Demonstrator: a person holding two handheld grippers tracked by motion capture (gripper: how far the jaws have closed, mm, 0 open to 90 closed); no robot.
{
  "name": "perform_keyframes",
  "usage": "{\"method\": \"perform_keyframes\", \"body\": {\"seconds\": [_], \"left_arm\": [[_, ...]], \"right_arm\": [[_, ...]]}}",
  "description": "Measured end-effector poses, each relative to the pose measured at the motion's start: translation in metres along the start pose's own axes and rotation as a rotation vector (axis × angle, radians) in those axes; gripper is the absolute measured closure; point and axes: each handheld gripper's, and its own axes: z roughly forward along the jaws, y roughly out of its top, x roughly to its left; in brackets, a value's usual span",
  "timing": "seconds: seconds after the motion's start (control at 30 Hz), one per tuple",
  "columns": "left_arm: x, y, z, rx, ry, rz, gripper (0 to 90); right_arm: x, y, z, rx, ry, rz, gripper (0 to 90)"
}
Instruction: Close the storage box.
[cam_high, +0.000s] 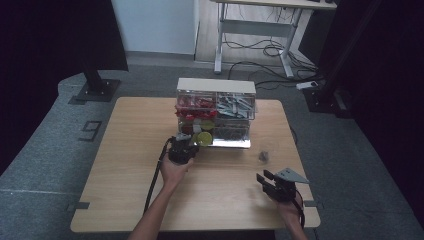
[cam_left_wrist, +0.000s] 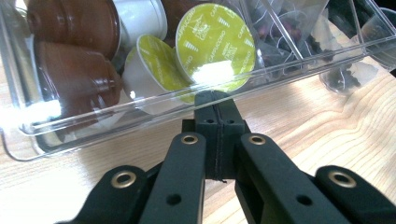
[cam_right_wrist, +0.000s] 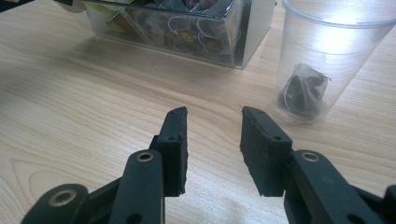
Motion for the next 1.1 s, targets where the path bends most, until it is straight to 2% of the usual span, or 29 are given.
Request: {"method": "perform_keyframes", "body": {"seconds": [0.93,1.03,1.1], "left_arm": [[0.0037,-0.0073,0.0049,0.022,-0.029,-0.023,90.0],[0.0035,-0.0082,0.0063,0.033,-0.018,-0.016,90.0],[0.0050,-0.0088,0.0070,0.030,-0.018,-0.026,90.0]], "right_arm": [[-0.0015,-0.0031,0.0029,0.013,-0.011,0.003,61.1],[-0.0018,-0.0033,0.0031,0.015,-0.011,0.002,61.1],[-0.0020,-0.0035,0.0031,0.016,-0.011,0.004,61.1]]}}
